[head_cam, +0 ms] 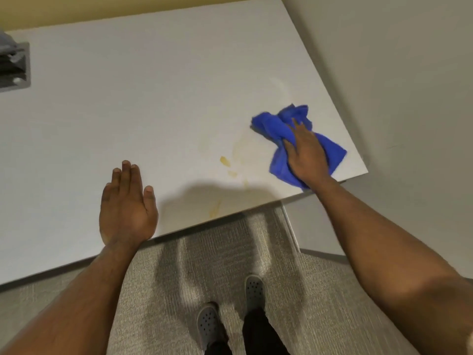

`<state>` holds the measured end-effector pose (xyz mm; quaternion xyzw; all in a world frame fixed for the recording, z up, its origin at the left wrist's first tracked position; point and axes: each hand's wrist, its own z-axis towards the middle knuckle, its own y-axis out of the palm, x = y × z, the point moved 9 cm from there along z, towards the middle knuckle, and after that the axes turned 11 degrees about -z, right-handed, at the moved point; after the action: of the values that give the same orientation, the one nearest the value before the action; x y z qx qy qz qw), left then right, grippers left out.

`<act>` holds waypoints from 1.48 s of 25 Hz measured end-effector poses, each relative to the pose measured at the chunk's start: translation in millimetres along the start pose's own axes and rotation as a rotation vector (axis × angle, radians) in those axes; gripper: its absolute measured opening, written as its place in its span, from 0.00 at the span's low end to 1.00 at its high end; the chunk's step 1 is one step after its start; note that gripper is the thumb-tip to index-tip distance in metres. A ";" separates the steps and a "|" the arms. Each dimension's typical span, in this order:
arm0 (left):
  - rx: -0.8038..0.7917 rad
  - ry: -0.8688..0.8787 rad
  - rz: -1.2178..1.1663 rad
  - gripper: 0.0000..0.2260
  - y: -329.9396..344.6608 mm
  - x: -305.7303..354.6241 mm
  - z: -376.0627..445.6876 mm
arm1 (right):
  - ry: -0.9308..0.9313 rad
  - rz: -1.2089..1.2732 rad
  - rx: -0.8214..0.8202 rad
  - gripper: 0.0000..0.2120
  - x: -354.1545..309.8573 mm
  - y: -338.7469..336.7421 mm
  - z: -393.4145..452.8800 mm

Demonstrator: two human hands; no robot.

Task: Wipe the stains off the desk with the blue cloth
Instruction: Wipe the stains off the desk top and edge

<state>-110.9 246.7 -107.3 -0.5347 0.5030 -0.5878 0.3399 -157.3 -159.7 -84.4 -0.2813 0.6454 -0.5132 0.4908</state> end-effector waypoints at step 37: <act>0.149 0.015 -0.433 0.21 -19.9 -39.8 6.4 | -0.722 -0.234 -0.203 0.23 -232.0 93.3 -101.0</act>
<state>-94.1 287.8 -100.2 -0.5991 0.3342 -0.6866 0.2408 -153.8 109.9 -92.8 -0.5626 0.4423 -0.3669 0.5943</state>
